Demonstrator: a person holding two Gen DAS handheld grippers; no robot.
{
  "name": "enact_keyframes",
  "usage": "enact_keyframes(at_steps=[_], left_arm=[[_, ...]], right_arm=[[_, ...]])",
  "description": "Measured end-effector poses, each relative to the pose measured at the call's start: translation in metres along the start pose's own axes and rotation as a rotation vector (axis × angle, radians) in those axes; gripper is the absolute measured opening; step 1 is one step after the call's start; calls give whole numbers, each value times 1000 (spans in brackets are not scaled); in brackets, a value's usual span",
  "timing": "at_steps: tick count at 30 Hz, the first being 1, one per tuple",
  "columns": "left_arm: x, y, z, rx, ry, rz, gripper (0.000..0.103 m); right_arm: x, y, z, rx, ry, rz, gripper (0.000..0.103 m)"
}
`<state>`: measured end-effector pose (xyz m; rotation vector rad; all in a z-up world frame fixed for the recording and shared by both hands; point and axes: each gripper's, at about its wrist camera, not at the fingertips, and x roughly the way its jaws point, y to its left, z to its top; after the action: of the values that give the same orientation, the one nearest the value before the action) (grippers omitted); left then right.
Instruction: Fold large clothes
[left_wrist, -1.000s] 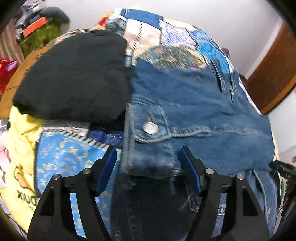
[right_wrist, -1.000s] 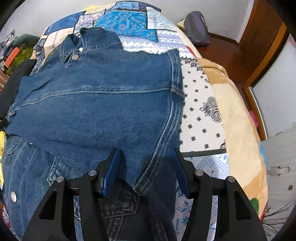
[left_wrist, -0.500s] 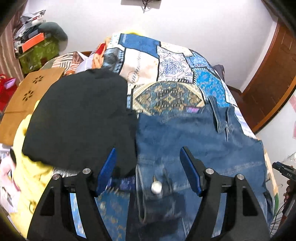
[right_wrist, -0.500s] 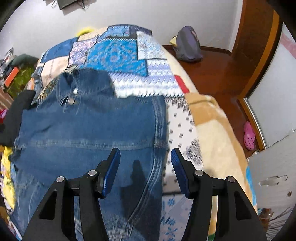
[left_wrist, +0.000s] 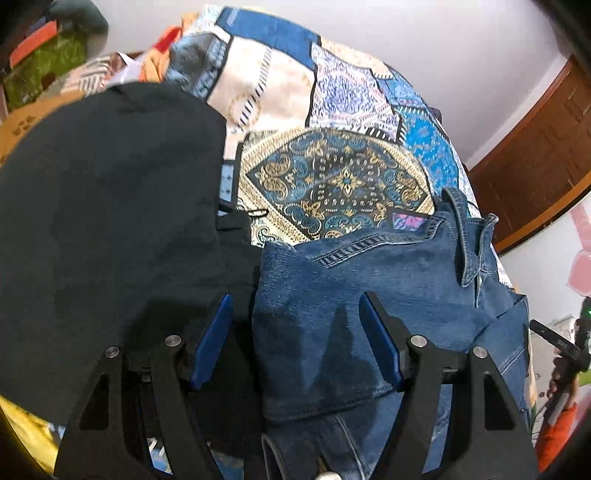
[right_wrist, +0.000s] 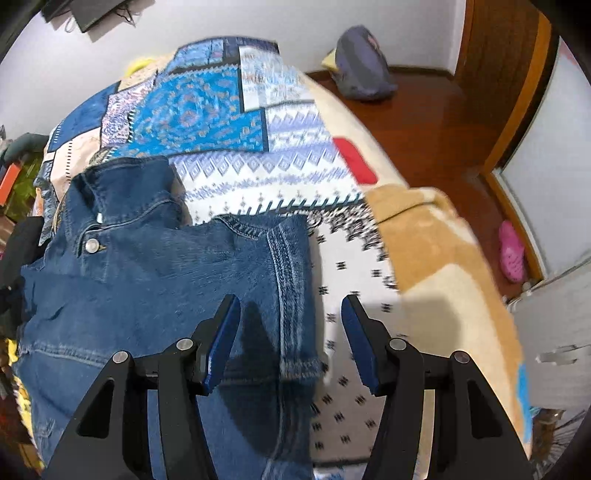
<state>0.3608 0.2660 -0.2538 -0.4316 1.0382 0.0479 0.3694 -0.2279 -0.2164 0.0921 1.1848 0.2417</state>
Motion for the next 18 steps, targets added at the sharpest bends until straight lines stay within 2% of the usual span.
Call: enact_keyframes(at_steps=[3, 5, 8, 9, 10, 11, 12, 14, 18], left_arm=[[13, 2, 1, 5, 40, -81, 68], [23, 0, 1, 28, 61, -53, 64], [33, -4, 2, 57, 81, -18, 53], [30, -5, 2, 63, 69, -24, 39], [27, -7, 3, 58, 66, -47, 22], [23, -8, 3, 48, 62, -51, 17], [20, -9, 4, 44, 55, -43, 12], [10, -15, 6, 54, 42, -30, 9], [-13, -38, 14, 89, 10, 5, 8]], right_arm=[[19, -1, 4, 13, 31, 37, 53], [27, -3, 7, 33, 26, 61, 53], [28, -8, 11, 62, -21, 90, 53], [29, -9, 13, 74, -21, 101, 51], [29, -11, 13, 88, -25, 116, 44], [29, -12, 14, 99, -27, 141, 23], [28, -13, 14, 104, -17, 156, 20], [22, -12, 16, 104, -33, 172, 16], [-9, 2, 26, 15, -109, 151, 14]])
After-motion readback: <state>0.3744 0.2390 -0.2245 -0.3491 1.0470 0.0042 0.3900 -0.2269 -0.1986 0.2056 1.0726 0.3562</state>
